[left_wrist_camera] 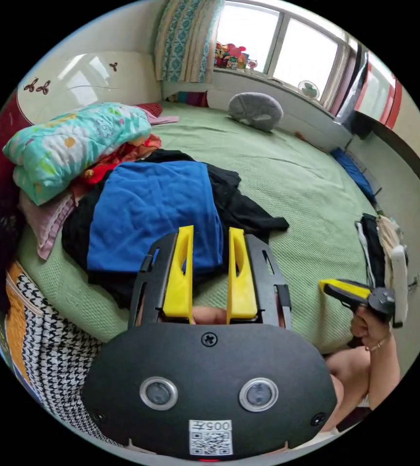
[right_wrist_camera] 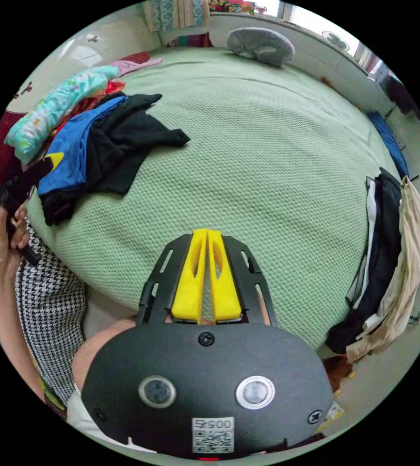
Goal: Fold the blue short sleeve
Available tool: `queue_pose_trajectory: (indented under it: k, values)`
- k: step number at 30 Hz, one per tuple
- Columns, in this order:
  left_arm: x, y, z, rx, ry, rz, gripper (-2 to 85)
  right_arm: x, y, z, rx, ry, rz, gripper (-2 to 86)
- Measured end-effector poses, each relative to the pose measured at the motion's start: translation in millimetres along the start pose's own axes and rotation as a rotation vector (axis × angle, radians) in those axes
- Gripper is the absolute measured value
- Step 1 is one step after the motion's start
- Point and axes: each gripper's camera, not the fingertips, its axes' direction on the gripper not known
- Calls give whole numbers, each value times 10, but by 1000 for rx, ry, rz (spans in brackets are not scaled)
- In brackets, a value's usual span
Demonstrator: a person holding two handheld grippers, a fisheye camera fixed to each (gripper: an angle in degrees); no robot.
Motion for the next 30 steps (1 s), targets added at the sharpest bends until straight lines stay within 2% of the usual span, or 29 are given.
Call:
queue_pose_trajectory:
  k: [4, 14, 19, 25, 30]
  values:
    - [-58, -184, 189, -33, -18, -14, 111, -38, 42, 104, 19, 72, -33, -12]
    - [-237, -318, 361, -72, -31, -64, 58, 119, -47, 409, -22, 53, 20, -12]
    - [-123, -383, 256, -32, -50, -56, 46, 93, -112, 475, -3, 59, 16, -12]
    - [238, -404, 158, 11, 190, -21, 43, 75, -228, 500, 33, 26, 46, -13]
    - [1188, -278, 245, -23, 294, 149, 45, 290, -326, 414, 133, 81, 180, -12]
